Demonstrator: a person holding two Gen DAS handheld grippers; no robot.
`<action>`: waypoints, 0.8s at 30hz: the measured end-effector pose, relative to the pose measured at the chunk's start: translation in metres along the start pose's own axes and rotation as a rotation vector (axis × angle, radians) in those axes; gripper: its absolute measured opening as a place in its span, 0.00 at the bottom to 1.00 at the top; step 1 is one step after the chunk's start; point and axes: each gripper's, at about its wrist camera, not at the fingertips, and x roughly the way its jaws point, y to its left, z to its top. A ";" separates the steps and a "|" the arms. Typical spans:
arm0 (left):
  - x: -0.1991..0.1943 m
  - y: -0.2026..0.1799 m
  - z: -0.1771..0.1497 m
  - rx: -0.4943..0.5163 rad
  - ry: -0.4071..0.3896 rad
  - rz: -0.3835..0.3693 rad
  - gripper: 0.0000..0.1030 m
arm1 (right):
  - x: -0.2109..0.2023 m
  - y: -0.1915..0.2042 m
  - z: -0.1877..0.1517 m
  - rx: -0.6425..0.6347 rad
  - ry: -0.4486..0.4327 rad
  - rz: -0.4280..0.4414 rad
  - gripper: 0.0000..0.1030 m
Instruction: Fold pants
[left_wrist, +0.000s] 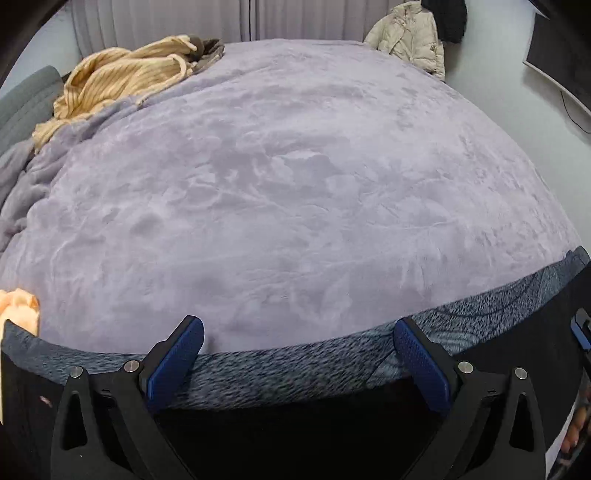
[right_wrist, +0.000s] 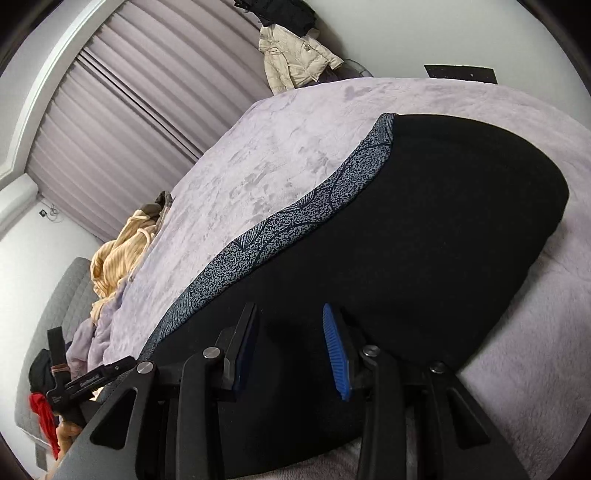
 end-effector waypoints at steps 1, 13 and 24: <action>-0.014 0.007 -0.006 0.029 -0.027 0.023 1.00 | 0.000 -0.001 0.000 0.005 -0.004 0.008 0.38; -0.064 0.170 -0.055 0.006 -0.060 0.245 1.00 | -0.018 0.076 -0.009 -0.081 0.041 0.003 0.42; -0.054 0.277 -0.130 -0.225 -0.056 0.164 1.00 | 0.124 0.319 -0.146 -0.482 0.535 0.260 0.42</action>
